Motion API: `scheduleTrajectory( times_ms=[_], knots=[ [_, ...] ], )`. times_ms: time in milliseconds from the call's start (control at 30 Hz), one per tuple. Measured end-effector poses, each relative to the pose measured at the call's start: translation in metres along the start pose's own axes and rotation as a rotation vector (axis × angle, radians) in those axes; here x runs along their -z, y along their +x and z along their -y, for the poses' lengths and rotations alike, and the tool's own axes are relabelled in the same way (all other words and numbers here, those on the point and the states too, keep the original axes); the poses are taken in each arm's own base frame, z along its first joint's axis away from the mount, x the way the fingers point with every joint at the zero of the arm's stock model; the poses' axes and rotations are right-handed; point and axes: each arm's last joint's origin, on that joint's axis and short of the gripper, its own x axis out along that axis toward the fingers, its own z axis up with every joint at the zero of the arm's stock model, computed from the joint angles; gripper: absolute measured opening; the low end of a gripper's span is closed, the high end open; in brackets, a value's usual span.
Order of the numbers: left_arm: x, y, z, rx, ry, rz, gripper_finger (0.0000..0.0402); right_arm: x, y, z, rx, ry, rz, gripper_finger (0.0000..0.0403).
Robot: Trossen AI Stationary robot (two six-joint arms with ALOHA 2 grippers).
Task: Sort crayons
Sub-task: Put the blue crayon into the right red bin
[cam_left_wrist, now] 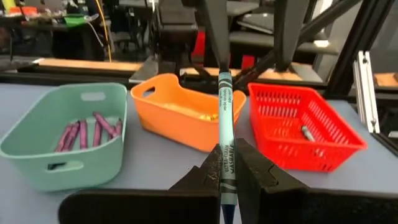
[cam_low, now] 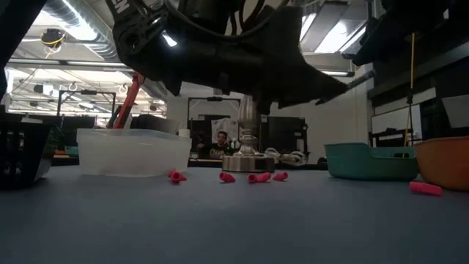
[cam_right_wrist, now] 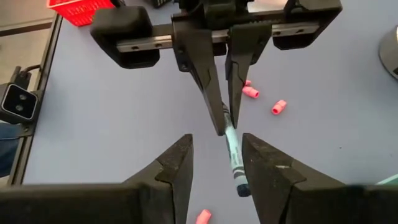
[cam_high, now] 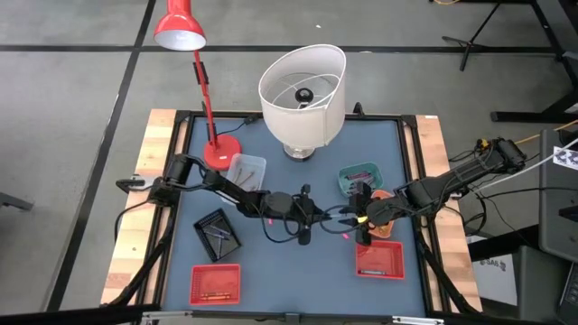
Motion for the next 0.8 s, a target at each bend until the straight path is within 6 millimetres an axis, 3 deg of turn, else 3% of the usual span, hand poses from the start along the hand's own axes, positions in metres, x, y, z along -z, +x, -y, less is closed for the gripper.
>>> scheduleTrajectory(
  times_ms=[800],
  knots=[
    [-0.0107, -0.0018, 0.0091, 0.028, -0.006, 0.108, 0.0008, 0.0021, 0.0, 0.0018, 0.032, -0.008, -0.014, 0.0135]
  ],
)
